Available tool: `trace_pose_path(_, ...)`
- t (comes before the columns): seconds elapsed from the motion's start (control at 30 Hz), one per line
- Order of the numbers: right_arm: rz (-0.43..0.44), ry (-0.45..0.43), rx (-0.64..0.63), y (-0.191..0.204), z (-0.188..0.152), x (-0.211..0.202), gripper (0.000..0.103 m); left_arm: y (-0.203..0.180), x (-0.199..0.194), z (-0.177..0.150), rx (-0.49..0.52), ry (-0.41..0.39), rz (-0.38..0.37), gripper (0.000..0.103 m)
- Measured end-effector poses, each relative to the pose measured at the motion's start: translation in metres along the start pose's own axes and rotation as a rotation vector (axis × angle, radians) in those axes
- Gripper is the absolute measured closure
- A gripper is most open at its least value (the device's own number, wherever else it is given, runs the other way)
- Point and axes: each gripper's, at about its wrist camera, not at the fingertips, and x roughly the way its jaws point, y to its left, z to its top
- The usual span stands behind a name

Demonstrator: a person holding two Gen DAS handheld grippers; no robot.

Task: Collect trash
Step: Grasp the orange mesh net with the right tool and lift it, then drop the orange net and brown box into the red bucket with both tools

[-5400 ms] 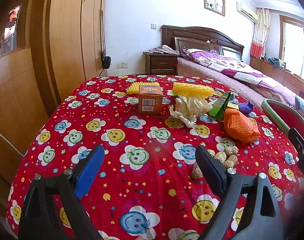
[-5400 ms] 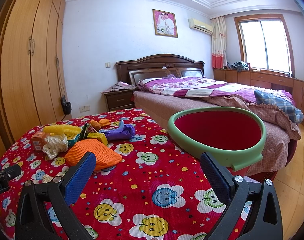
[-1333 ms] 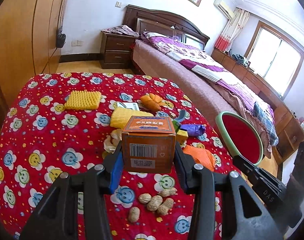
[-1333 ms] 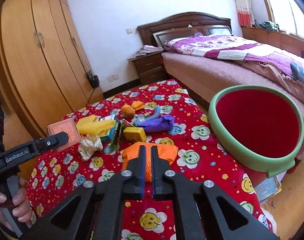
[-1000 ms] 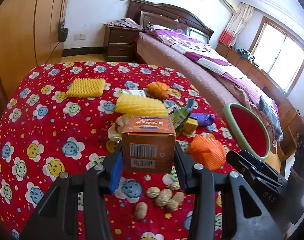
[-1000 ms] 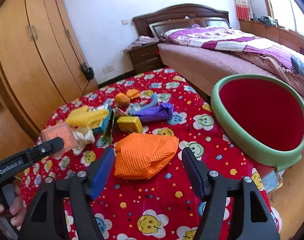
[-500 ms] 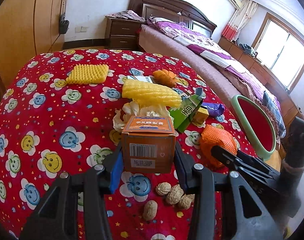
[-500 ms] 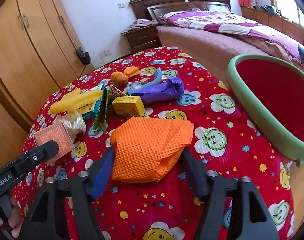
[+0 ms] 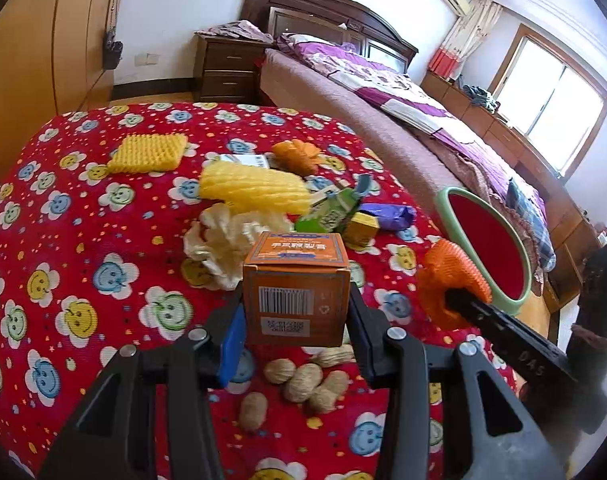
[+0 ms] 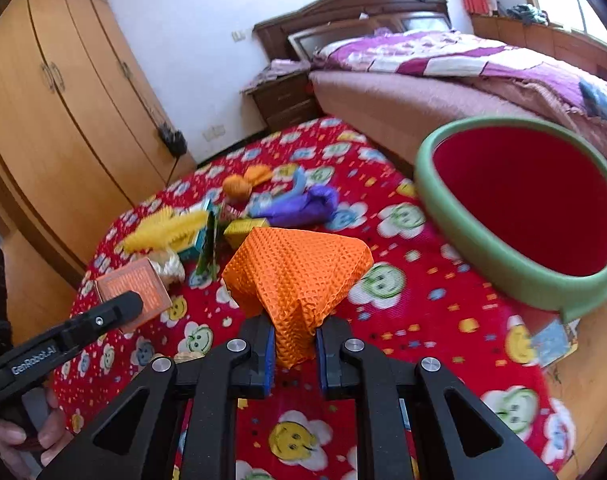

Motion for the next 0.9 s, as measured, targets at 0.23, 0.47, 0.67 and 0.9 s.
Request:
trace_pose_path(0.23,-0.045,-0.064,0.027,-0.024,0.004,-0.03,0.087,-0.026,-0.003,0.002,0.04,-0.019,-0.053,0.057)
trace_pose_path(0.47,-0.088,-0.109,0.074,-0.055,0.008,-0.049,0.087,-0.068,0.0,0.006,0.135,-0.04,-0.102,0.057)
trace_pose_path(0.67,-0.177,-0.169,0.113,-0.089,0.009,-0.063,0.087,-0.109,0.022,0.011,0.218,-0.008,-0.127,0.057)
trace_pose_path(0.9,-0.269,-0.213,0.16,-0.125,0.011,-0.073,0.086,-0.151,0.057,0.018,0.274,0.043,-0.164,0.057)
